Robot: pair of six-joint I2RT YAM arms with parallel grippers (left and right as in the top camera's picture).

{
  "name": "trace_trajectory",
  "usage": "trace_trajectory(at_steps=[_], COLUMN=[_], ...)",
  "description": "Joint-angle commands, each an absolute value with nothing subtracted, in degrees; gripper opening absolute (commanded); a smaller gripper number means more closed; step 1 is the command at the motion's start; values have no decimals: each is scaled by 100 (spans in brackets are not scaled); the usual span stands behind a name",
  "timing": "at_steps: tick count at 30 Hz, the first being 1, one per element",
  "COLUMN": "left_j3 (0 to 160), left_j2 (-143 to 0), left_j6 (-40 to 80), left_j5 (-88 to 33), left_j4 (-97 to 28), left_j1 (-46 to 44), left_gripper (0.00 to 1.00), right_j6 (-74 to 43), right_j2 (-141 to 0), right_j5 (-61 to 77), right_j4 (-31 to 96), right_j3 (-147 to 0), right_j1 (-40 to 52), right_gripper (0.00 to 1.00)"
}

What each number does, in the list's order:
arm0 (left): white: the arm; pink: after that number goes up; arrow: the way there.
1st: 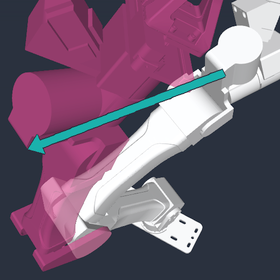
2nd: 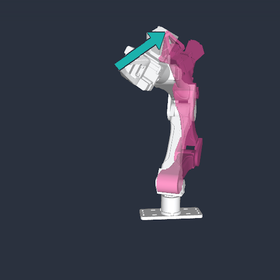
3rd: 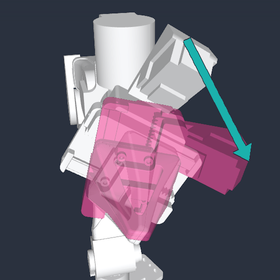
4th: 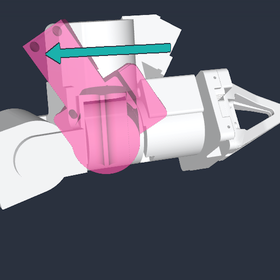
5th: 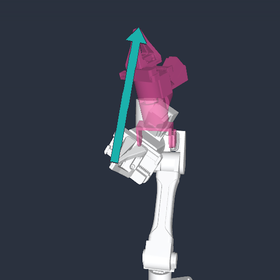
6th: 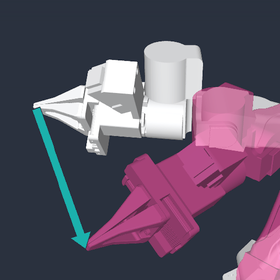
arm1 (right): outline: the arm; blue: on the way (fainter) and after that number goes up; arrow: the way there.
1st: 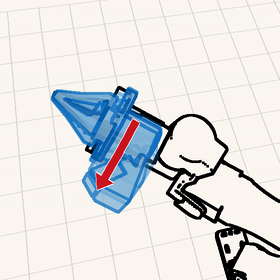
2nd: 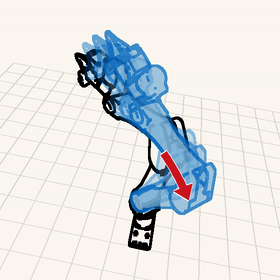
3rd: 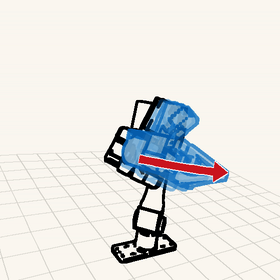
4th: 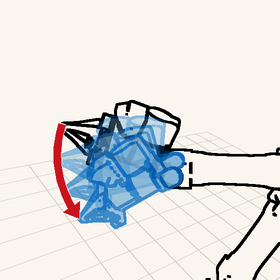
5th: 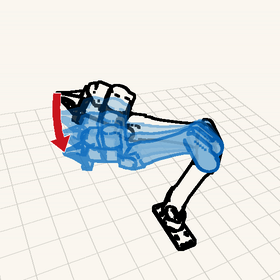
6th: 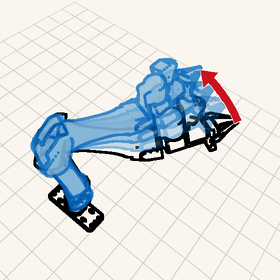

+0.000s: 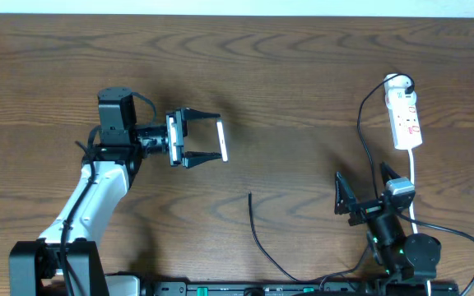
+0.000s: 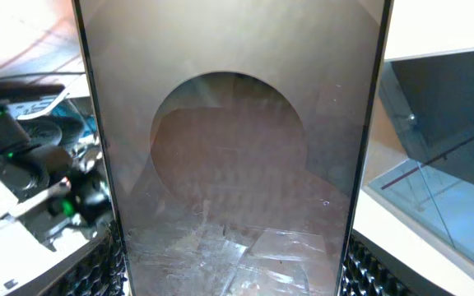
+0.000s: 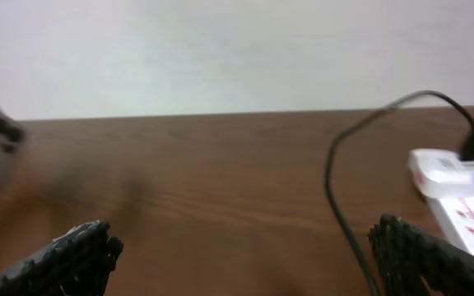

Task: Plug charger to phone and switch on socket
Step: 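Move the right gripper from rest toward the phone held by left gripper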

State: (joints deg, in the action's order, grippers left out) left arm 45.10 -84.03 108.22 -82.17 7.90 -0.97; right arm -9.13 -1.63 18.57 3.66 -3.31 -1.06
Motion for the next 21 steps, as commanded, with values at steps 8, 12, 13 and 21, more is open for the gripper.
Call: trace_trajectory(at_steps=[8, 12, 13, 21], left_j3=[4685, 4685, 4685, 4685], left_j2=[-8296, -8296, -8296, -8298], left_j6=[10683, 10565, 10541, 10492], left_j5=[-7472, -7096, -7015, -6847], left_j4=[1000, 996, 996, 996], left_j1=[-95, -99, -102, -113], left_gripper=[7, 7, 8, 7], right_j6=[-1551, -1831, -1916, -2506], right_j2=[-2165, -3454, -3763, -6132], right_j5=[2943, 3649, 3885, 6180], right_j4=[1017, 1238, 1280, 735], right_j3=[-2362, -3159, -3341, -4160], right_j1=[-150, -141, -139, -141], right_gripper=[99, 99, 99, 99])
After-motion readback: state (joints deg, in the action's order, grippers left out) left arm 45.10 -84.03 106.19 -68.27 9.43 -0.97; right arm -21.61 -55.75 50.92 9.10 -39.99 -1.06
